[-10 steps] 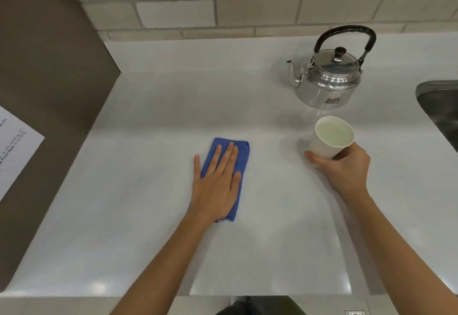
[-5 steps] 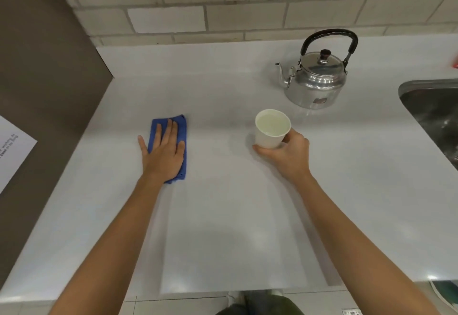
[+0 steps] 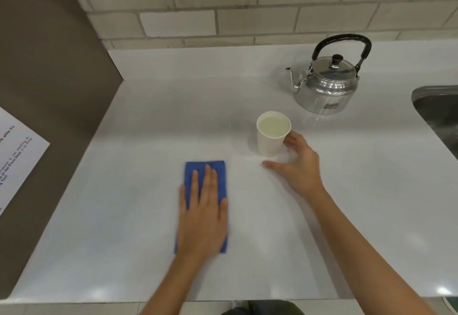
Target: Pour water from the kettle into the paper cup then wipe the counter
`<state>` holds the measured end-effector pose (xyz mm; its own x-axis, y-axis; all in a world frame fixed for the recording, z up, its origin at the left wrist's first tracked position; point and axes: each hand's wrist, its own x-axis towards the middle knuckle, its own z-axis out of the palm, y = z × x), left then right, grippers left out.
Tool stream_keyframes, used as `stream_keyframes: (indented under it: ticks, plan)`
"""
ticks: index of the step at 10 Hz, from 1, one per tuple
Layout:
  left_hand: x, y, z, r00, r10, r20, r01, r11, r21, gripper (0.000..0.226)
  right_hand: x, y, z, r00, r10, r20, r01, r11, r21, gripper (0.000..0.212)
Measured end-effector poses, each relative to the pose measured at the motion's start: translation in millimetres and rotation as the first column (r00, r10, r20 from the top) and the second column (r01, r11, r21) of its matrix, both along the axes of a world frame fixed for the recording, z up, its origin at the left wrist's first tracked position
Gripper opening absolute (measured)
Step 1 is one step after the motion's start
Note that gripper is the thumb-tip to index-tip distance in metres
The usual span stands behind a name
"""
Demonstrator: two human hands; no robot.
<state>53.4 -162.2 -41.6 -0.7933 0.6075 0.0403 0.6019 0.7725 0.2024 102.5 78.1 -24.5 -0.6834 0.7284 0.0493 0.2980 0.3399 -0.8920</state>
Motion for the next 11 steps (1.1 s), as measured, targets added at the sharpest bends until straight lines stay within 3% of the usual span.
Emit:
stream_keyframes:
  ticks: [1,2,3,5,7,10,11]
  plan:
    - [49.9,23.0,-2.8,0.999,-0.044,0.029,0.042,0.997,0.059,0.062,40.5,-21.7,-2.2,0.996,-0.093,0.012,0.092,0.995,0.048,0.077]
    - [48.8,24.4,-1.1,0.996,-0.072,0.046,0.068,0.995,0.071,0.06,67.1,-51.1,-6.3,0.997,-0.067,0.047,0.061,0.992,0.113,0.059]
    - [12.9,12.2,-2.1,0.997,-0.051,0.058,0.049,0.998,0.045,0.059,75.1,-67.8,-10.6,0.985,0.032,0.169,-0.073,0.966,0.246,0.052]
    - [-95.6,-11.5,-4.1,0.984,0.134,0.12,-0.139,0.99,0.034,0.06,75.3,-67.2,-13.4,0.964,0.045,0.262,-0.134,0.935,0.33,0.05]
    - [-165.7,-37.6,1.0,0.983,0.109,0.15,-0.116,0.992,0.042,0.06,73.7,-66.9,-11.2,0.966,0.042,0.257,-0.126,0.939,0.321,0.049]
    - [-173.2,-39.2,1.8,0.982,0.116,0.151,-0.115,0.993,-0.012,0.062,73.4,-65.5,-5.4,0.969,0.065,0.239,-0.136,0.946,0.295,0.05]
    - [-172.5,-26.2,15.8,0.969,0.157,0.189,-0.171,0.983,0.062,0.056,71.1,-61.1,5.2,0.993,0.018,0.114,-0.037,0.984,0.175,0.049]
